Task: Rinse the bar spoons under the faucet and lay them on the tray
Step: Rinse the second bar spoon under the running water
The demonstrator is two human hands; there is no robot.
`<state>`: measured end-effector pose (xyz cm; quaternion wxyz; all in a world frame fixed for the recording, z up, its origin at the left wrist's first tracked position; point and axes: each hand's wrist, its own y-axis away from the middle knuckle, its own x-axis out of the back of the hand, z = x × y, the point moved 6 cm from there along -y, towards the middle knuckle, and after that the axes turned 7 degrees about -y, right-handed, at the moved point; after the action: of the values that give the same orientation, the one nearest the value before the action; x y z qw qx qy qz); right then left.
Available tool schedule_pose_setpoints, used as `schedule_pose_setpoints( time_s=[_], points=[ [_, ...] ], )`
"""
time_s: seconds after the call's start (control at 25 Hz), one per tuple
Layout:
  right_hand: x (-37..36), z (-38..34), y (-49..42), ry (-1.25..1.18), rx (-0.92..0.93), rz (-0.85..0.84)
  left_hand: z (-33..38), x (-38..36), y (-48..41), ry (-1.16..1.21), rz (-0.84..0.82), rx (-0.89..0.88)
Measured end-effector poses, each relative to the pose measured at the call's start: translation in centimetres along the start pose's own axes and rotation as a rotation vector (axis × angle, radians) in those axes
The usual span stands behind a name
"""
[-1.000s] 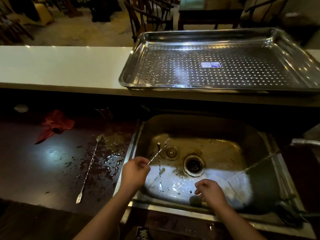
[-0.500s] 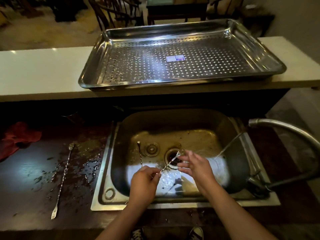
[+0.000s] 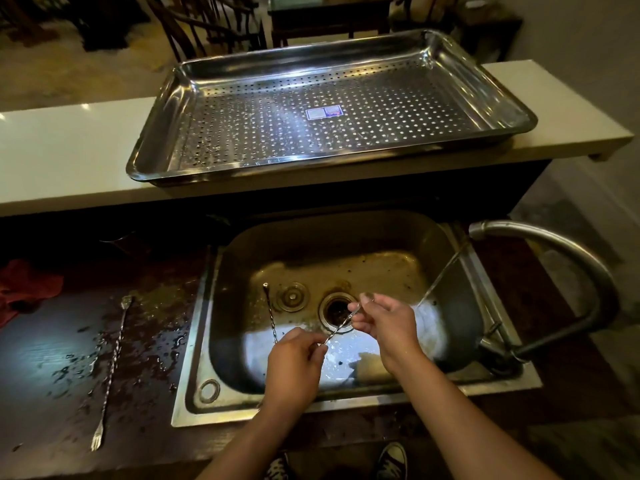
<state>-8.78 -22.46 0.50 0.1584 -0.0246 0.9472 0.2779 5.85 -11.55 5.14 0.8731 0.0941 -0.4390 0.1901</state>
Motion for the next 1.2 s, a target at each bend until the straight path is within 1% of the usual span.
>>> schedule_pose_setpoints(
  time_s=[0.12,0.24,0.48,0.72,0.84,1.0,1.08,1.2],
  points=[
    [0.4,-0.1,-0.2,-0.019,0.007,0.023,0.5,-0.3,0.1,0.007,-0.001,-0.008],
    [0.5,0.0,0.0,-0.005,0.012,-0.02,0.8,-0.4,-0.1,0.009,0.001,-0.01],
    [1.3,-1.2,0.0,-0.044,0.044,-0.001,1.7,-0.8,-0.8,0.008,-0.002,-0.04],
    [2.2,-1.9,-0.3,-0.107,0.038,-0.012,1.9,-1.5,-1.2,0.035,-0.024,-0.037],
    [2.3,-2.1,-0.3,-0.138,0.036,-0.045,2.1,-1.6,-1.3,0.05,-0.022,-0.035],
    [2.5,-2.7,-0.1,-0.18,0.041,-0.021,2.5,-1.5,-1.4,-0.036,0.0,-0.11],
    [2.6,-2.5,-0.2,-0.15,0.039,0.004,2.7,-1.4,-1.3,-0.075,-0.001,-0.141],
    [2.8,-1.7,-0.3,-0.11,0.021,-0.011,2.5,-1.4,-1.3,-0.077,-0.001,-0.147]
  ],
)
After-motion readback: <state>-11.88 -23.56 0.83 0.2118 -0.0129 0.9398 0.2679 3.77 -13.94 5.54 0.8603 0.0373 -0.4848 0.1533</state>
